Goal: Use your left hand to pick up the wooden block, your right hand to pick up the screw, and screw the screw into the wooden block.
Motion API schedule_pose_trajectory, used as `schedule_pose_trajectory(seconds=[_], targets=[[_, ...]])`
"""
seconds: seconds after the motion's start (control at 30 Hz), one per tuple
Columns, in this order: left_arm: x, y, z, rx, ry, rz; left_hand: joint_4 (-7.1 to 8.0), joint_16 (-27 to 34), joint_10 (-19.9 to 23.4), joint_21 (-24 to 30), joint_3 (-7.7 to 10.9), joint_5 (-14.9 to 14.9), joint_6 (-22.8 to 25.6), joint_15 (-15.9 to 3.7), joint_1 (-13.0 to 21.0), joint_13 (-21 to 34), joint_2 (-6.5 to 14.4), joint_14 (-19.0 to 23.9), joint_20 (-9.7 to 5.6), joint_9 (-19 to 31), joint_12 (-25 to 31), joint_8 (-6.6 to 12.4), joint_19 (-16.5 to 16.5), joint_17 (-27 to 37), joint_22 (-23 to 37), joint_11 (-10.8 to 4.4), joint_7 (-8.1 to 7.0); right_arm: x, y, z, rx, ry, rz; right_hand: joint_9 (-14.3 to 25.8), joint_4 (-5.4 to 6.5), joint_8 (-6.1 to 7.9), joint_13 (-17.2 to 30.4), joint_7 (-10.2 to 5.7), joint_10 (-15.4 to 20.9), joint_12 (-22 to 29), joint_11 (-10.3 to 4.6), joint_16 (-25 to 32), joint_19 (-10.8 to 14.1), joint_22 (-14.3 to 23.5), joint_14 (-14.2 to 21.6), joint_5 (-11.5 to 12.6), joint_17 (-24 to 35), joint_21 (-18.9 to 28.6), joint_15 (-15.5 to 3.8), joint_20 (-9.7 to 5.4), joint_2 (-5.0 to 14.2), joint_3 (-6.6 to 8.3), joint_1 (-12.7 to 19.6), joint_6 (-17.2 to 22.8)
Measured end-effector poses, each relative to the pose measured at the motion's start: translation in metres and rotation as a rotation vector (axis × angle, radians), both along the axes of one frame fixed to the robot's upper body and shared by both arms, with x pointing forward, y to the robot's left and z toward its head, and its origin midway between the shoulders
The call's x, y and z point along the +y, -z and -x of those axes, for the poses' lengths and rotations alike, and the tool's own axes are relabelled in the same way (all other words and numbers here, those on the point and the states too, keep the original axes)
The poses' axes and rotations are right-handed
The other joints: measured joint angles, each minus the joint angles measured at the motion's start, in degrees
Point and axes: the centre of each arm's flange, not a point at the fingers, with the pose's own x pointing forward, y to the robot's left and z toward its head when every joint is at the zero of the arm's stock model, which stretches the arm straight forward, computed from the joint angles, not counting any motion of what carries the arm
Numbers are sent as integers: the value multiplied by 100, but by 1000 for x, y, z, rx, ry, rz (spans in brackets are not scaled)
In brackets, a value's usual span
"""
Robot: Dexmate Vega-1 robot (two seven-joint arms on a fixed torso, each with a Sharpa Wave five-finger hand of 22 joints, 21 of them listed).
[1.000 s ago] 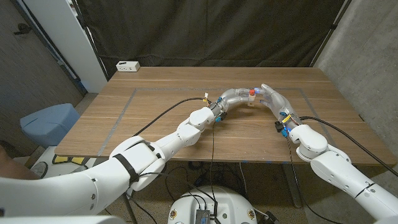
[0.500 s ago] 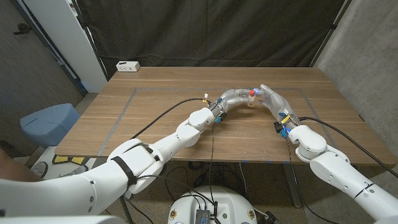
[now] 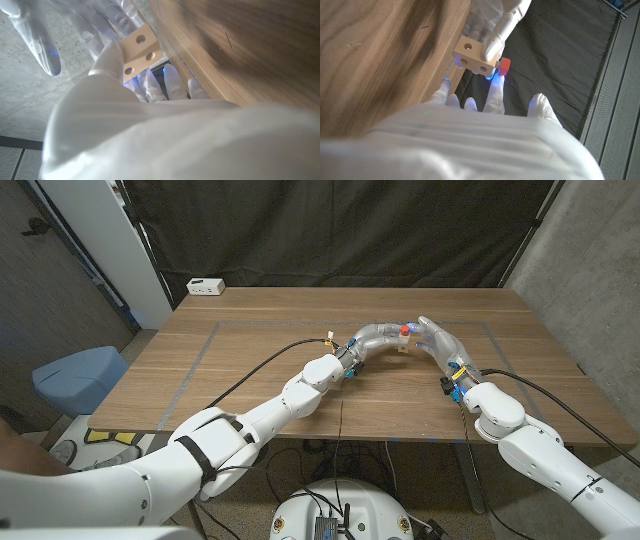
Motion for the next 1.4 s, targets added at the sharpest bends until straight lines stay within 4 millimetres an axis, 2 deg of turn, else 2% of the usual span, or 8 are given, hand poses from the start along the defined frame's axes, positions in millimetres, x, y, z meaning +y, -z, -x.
schedule_pose_trajectory(seconds=[0.2,0.47,0.97,1.3,1.4], targets=[[2,1,0,1,-1,3,0,0,0,0,0,22,0,0,0,0,0,0,0,0,0,0,0,0,0,0,0,1,0,1,2,5,-1,0,0,43,0,3,40,0,-1,0,0,0,19,0,0,0,-18,0,0,0,0,83],[4,1,-1,6,0,5,0,0,0,0,0,21,0,13,0,0,0,13,0,0,0,0,0,0,0,0,0,3,-1,3,4,11,-2,-4,0,46,0,-8,125,39,-81,34,0,0,82,0,-14,29,-16,0,0,0,0,238],[3,-1,-3,8,5,4,0,0,0,0,0,15,0,20,0,0,0,20,0,1,0,1,0,0,0,0,0,2,1,5,6,27,-9,-14,20,162,0,94,277,62,-171,34,44,0,185,0,-15,28,-36,0,0,21,0,582],[2,0,-5,12,3,4,0,0,23,0,0,0,0,20,0,-1,0,20,21,2,-1,1,21,-1,0,17,0,1,1,6,11,30,-7,-14,20,176,0,92,330,62,-182,34,75,0,184,0,-15,28,-36,-31,0,21,0,768],[2,0,-5,12,3,5,0,0,34,0,0,21,0,20,0,-2,0,20,21,2,-10,1,21,0,0,27,0,1,1,6,11,30,-5,-14,20,221,0,91,373,62,-204,34,75,0,205,0,-15,28,-57,-31,0,21,0,809]])
